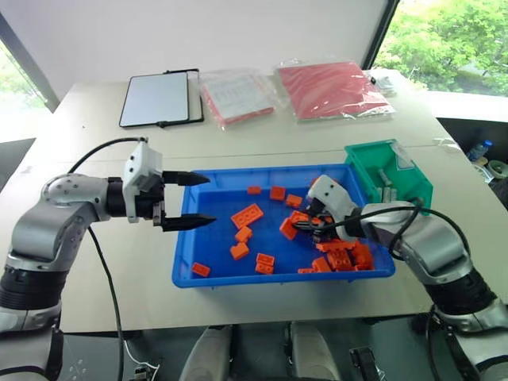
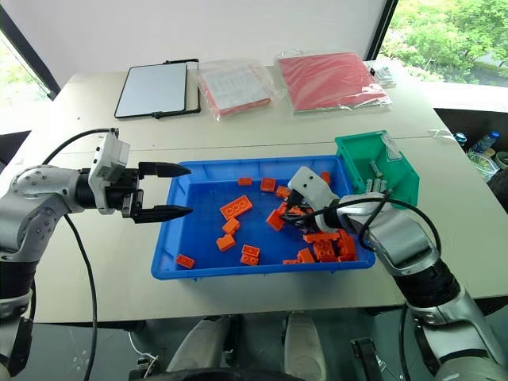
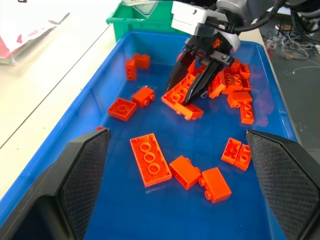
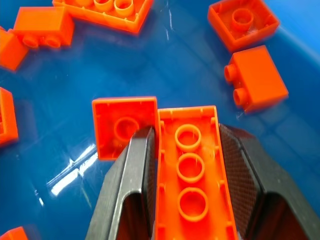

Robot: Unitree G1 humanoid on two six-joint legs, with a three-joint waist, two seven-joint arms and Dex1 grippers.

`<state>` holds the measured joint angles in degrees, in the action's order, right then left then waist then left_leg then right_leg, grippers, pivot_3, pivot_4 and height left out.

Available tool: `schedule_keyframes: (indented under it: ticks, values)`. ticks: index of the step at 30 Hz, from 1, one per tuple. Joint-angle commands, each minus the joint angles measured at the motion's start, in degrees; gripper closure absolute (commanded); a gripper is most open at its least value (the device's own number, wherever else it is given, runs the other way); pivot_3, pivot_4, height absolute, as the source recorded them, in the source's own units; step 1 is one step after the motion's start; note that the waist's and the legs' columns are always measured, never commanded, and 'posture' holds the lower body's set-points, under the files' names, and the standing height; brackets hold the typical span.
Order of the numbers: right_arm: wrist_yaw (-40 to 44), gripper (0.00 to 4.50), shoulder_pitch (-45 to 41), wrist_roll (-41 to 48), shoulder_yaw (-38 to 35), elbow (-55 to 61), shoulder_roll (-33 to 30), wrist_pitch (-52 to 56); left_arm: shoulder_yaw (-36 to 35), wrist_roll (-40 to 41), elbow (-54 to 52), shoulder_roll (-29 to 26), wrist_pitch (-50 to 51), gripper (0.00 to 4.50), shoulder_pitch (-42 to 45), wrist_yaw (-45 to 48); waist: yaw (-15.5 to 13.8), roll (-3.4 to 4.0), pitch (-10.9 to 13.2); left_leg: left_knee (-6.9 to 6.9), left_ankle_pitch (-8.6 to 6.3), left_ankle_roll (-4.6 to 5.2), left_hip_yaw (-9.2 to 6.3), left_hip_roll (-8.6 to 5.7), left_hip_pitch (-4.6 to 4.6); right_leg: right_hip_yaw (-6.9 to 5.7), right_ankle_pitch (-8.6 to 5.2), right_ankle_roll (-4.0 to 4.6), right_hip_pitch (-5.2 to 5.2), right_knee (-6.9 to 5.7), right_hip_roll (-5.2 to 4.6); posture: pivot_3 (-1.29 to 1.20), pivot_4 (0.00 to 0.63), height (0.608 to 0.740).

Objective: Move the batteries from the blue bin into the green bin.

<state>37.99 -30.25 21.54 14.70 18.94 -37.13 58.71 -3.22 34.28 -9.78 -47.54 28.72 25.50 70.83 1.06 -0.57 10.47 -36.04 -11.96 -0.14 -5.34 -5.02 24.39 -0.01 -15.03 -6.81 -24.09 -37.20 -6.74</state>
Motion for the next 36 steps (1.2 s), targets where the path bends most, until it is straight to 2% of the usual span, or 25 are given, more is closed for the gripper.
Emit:
schedule_keyframes:
  ticks: [1, 4, 9, 10, 13, 15, 17, 18, 19, 21, 22, 30, 36]
  values:
    - [-2.5, 3.20, -4.9, 1.4, 1.6, 1.8, 7.7, 2.1, -1.5, 0.4, -0.8, -0.5, -0.4, 0.00, 0.9, 0.0, 0.2, 0.00, 0.0, 0.02, 0.00, 0.00, 0.00, 0.02, 0.00, 0.01, 0.00, 0.00, -0.03, -0.03, 0.03, 0.00, 0.150, 0.735]
    - [-4.8, 3.20, -6.3, -1.1, 4.0, -1.8, 12.7, 1.3, -1.0, 0.3, -0.5, -0.2, -0.4, 0.00, 1.7, -0.1, -0.2, 0.00, 0.0, 0.07, 0.01, -0.01, -0.04, 0.02, 0.00, 0.01, 0.00, 0.01, -0.11, -0.10, 0.06, 0.00, 0.150, 0.735]
    - [-5.9, 0.58, -7.3, -2.2, 2.8, -2.6, 12.8, 2.1, -0.9, 0.2, 0.1, -0.3, -0.4, 0.00, 2.3, 0.3, -0.5, -0.01, 0.0, -0.08, 0.00, -0.02, -0.06, -0.14, 0.02, 0.00, 0.03, -0.02, 0.04, -0.01, -0.04, 0.00, 0.150, 0.735]
    - [-5.5, 0.22, -7.9, -1.8, 1.1, -1.6, 11.5, 2.6, -0.9, 0.1, 0.3, -0.4, -0.5, 0.00, 2.4, 0.4, -0.4, -0.01, 0.0, -0.09, 0.00, -0.02, -0.05, -0.14, 0.02, 0.01, 0.04, -0.04, 0.05, 0.01, -0.04, 0.00, 0.150, 0.735]
    - [-0.9, 0.22, -9.5, 0.6, -3.2, 1.0, 5.1, 3.3, -0.6, -0.1, 0.8, -0.3, -0.7, 0.00, 2.6, 0.6, -0.4, 0.00, 0.0, -0.04, 0.00, -0.02, -0.05, -0.12, 0.02, 0.01, 0.05, -0.06, -0.01, -0.03, -0.03, 0.00, 0.150, 0.735]
    - [8.3, 0.22, -9.9, 0.3, -2.9, 0.8, -4.7, -2.2, -0.2, -0.3, 0.9, 0.0, -0.8, 0.00, 2.7, 0.6, -0.5, 0.03, 0.0, 0.00, 0.00, -0.01, -0.04, -0.11, 0.02, 0.00, 0.05, -0.06, -0.02, -0.02, -0.02, 0.00, 0.150, 0.735]
    - [16.7, 0.22, -9.3, -2.7, -0.4, -2.0, -13.1, -11.1, 0.2, -0.4, 1.1, 0.3, -1.0, 0.00, 2.9, 0.7, -0.4, 0.00, 0.0, -0.01, -0.02, 0.01, -0.01, -0.11, 0.02, -0.05, 0.04, -0.09, 0.03, 0.03, -0.03, 0.00, 0.150, 0.735]
    - [19.5, 0.22, -9.0, -3.9, 0.5, -3.3, -15.3, -15.0, 0.3, -0.5, 1.2, 0.5, -1.0, 0.00, 3.0, 0.7, -0.3, -0.04, 0.0, 0.01, -0.03, 0.04, 0.02, -0.09, 0.01, -0.06, 0.03, -0.09, 0.06, 0.09, -0.02, 0.00, 0.150, 0.735]
    - [25.4, 0.22, -7.3, -5.4, 1.7, -4.2, -18.6, -23.1, 0.4, -0.5, 1.3, 0.6, -1.0, 0.00, 3.3, 0.7, 0.0, -0.06, 0.0, 0.00, -0.05, 0.06, 0.06, -0.06, -0.01, -0.06, 0.03, -0.10, 0.10, 0.09, -0.01, 0.00, 0.150, 0.735]
    - [35.0, 0.22, -4.8, -4.9, 2.3, -4.4, -22.3, -31.6, 0.7, -0.6, 1.6, 0.9, -1.1, 0.00, 3.8, 0.8, 0.2, -0.06, 0.0, 0.03, -0.05, 0.06, 0.16, -0.01, -0.04, -0.03, 0.03, -0.11, 0.08, 0.08, 0.00, 0.00, 0.150, 0.735]
    - [37.0, 0.22, -4.5, -6.0, 3.2, -5.0, -22.7, -34.5, 0.8, -0.7, 1.8, 1.0, -1.2, 0.00, 4.0, 0.9, 0.3, -0.07, 0.0, 0.04, -0.05, 0.07, 0.17, 0.02, -0.04, -0.04, 0.03, -0.11, 0.08, 0.07, 0.02, 0.00, 0.150, 0.735]
    - [35.1, 0.22, -6.0, -17.2, 7.2, -12.8, -16.4, -46.4, 0.3, -0.3, 1.0, 0.6, -0.6, 0.00, 4.1, 0.8, 0.2, -0.08, 0.1, -0.06, -0.04, 0.05, 0.15, 0.03, -0.03, 0.02, 0.04, -0.10, 0.02, 0.00, 0.01, 0.00, 0.150, 0.735]
    - [36.2, 0.22, -8.0, -16.7, 5.0, -16.9, -13.8, -44.1, -0.8, 0.3, 0.0, -0.4, 0.1, 0.00, 3.2, 0.4, -0.3, -0.08, 0.1, -0.07, -0.04, 0.03, 0.14, 0.01, -0.01, 0.03, 0.04, -0.09, 0.01, 0.00, -0.01, 0.00, 0.150, 0.735]
